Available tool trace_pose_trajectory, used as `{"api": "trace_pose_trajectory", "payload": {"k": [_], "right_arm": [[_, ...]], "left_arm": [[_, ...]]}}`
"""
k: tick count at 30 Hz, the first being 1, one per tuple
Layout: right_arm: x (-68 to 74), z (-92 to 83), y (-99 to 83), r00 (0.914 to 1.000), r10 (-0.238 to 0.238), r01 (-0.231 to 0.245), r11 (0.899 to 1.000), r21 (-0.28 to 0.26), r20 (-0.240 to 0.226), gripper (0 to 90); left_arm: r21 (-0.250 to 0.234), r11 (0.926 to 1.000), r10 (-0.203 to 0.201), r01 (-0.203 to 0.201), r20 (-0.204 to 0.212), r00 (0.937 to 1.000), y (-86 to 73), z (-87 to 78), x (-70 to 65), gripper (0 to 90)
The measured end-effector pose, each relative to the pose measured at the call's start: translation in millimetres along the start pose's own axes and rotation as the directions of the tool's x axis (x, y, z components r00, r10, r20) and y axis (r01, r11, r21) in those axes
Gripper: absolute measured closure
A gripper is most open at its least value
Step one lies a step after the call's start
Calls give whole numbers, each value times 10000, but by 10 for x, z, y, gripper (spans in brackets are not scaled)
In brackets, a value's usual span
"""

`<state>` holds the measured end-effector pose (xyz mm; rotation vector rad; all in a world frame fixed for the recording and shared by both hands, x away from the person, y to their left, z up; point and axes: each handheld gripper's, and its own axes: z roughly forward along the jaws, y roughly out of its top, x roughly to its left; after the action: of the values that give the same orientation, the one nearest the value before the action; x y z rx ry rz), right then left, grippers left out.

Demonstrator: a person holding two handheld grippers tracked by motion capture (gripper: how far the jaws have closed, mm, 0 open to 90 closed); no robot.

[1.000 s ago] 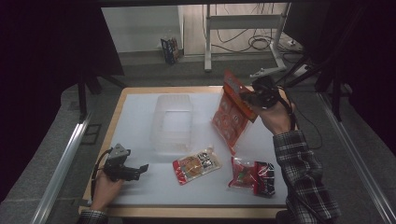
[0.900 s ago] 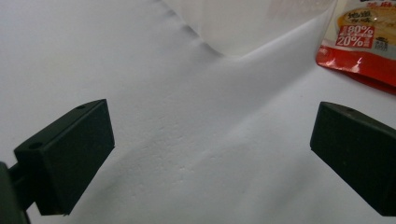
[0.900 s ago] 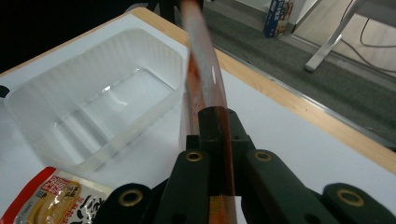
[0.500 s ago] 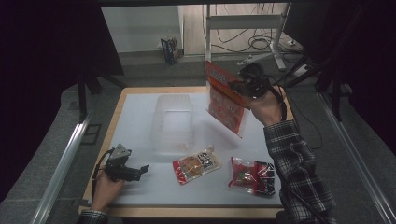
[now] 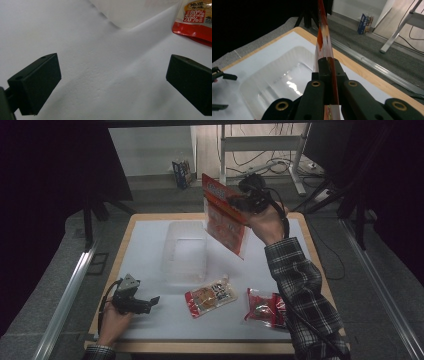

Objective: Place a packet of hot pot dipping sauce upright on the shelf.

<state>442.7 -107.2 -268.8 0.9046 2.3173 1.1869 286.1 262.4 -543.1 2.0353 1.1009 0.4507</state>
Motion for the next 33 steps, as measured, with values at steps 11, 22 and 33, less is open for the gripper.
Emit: {"api": "trace_pose_trajectory", "payload": {"k": [11, 22, 33], "right_arm": [[159, 233, 166, 9987, 228, -237, 9995, -185, -466, 889], [417, 542, 303, 9967, 346, -362, 9991, -204, -736, 889], [609, 807, 383, 9943, 639, -662, 9975, -237, -855, 889]], "left_arm": [[-13, 10000, 20, -20, -85, 10000, 7, -10, -6, 0], [-119, 9999, 6, -7, -67, 10000, 9, -20, -6, 0], [-185, 9998, 14, -14, -29, 10000, 10, -30, -5, 0]]}}
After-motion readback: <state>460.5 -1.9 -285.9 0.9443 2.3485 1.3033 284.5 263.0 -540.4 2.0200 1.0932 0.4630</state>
